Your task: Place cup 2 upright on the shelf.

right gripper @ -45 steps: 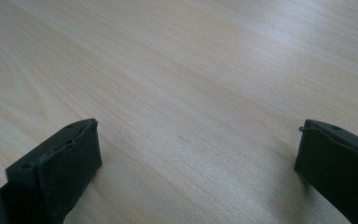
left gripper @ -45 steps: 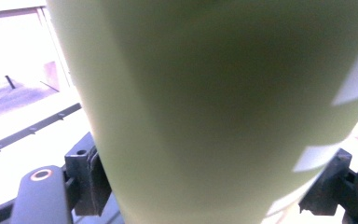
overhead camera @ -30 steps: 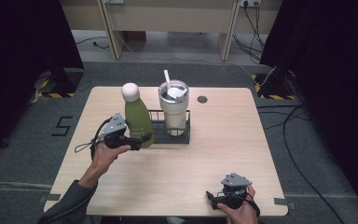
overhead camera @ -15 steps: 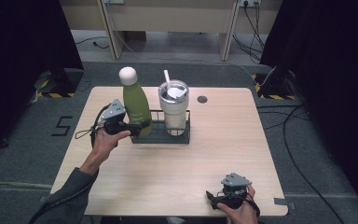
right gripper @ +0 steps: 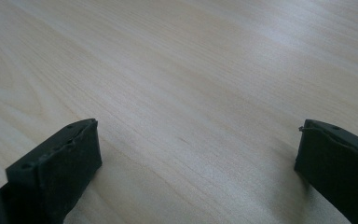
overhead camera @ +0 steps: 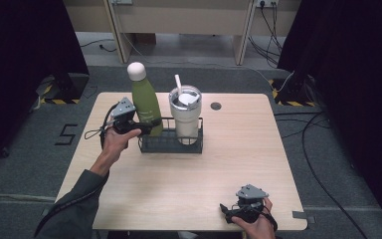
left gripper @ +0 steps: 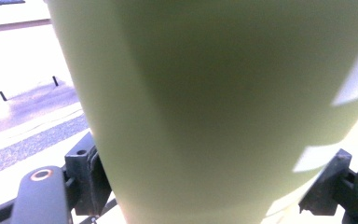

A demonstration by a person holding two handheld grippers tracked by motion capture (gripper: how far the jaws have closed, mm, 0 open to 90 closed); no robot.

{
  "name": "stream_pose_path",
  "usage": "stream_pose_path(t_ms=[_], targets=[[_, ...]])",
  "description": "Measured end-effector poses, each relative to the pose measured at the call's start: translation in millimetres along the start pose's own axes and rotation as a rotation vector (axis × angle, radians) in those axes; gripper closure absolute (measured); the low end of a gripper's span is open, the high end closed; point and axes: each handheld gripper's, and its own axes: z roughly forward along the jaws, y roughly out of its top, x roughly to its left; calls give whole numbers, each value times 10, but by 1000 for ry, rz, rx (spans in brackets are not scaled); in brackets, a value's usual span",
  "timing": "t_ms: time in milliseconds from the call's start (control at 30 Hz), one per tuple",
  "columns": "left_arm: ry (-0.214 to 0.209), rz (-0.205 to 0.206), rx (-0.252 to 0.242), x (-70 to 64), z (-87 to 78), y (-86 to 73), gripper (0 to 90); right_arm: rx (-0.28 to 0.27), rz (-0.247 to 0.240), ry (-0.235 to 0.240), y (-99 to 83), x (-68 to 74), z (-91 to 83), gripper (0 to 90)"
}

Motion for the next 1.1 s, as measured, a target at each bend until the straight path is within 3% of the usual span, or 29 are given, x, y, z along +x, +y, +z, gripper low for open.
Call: stream_pose_path(t_ms=[467,1100], targets=[[31,-12,16,103,146,-50,207,0,0,0,0,0,0,3],[54,-37,27,168,263,-254,207,0,0,0,0,0,0,3]])
